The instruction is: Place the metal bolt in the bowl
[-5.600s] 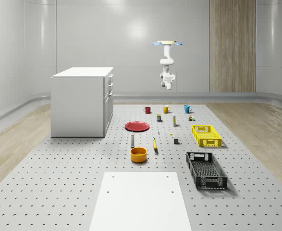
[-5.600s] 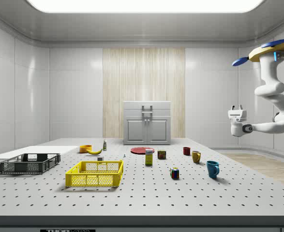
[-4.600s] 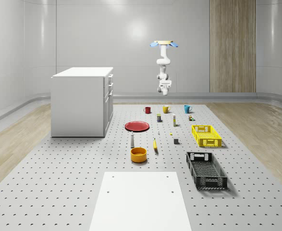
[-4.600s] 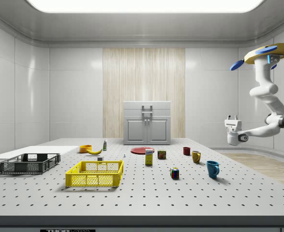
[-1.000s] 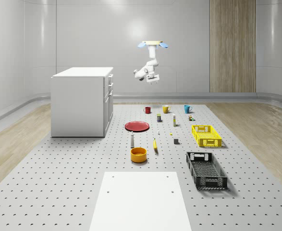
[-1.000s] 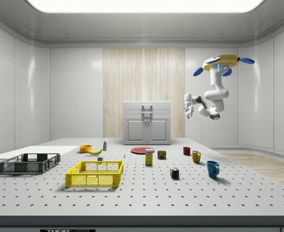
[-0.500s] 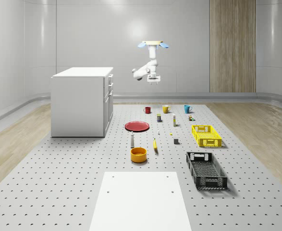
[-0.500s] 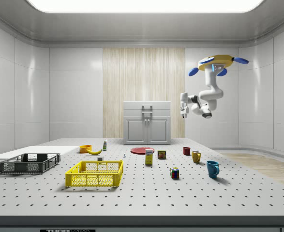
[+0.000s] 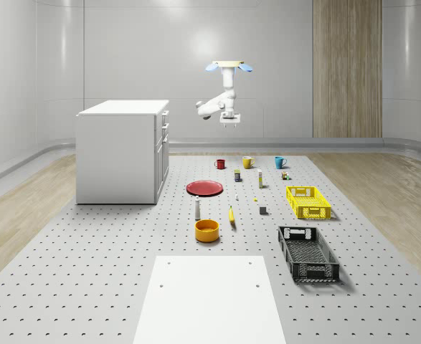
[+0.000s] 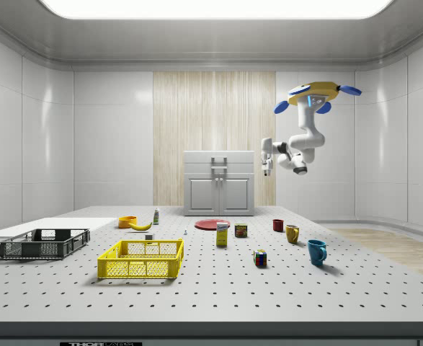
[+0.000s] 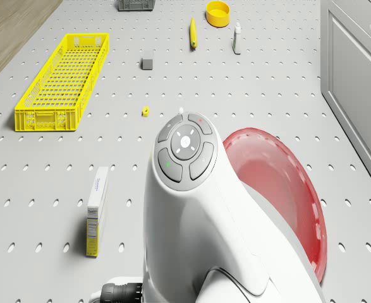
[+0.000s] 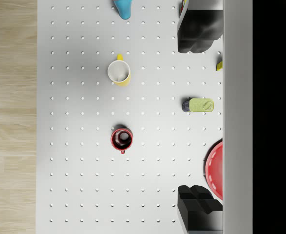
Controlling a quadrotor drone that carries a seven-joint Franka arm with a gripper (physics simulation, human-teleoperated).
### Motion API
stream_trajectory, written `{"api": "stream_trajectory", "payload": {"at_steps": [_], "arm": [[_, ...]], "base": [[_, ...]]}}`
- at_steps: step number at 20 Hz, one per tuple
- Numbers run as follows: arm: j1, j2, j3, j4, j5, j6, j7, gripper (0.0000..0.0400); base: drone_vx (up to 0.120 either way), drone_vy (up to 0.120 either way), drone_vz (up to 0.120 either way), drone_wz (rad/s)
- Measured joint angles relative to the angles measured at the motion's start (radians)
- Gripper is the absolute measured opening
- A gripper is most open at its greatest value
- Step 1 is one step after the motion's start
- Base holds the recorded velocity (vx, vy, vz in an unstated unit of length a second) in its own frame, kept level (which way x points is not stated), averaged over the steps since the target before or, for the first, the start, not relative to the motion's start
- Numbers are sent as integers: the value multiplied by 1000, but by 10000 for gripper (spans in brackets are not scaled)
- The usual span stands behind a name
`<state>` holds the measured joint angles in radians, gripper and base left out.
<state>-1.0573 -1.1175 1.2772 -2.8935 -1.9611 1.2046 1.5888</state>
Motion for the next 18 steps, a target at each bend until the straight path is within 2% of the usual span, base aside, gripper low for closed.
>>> {"api": "stream_trajectory", "payload": {"at_steps": [12,18], "arm": [[-24,-61,21,4,32,53,22,400],[-33,-90,30,6,46,79,31,400]], "base": [[120,0,-3,0],[120,0,-120,0]]}}
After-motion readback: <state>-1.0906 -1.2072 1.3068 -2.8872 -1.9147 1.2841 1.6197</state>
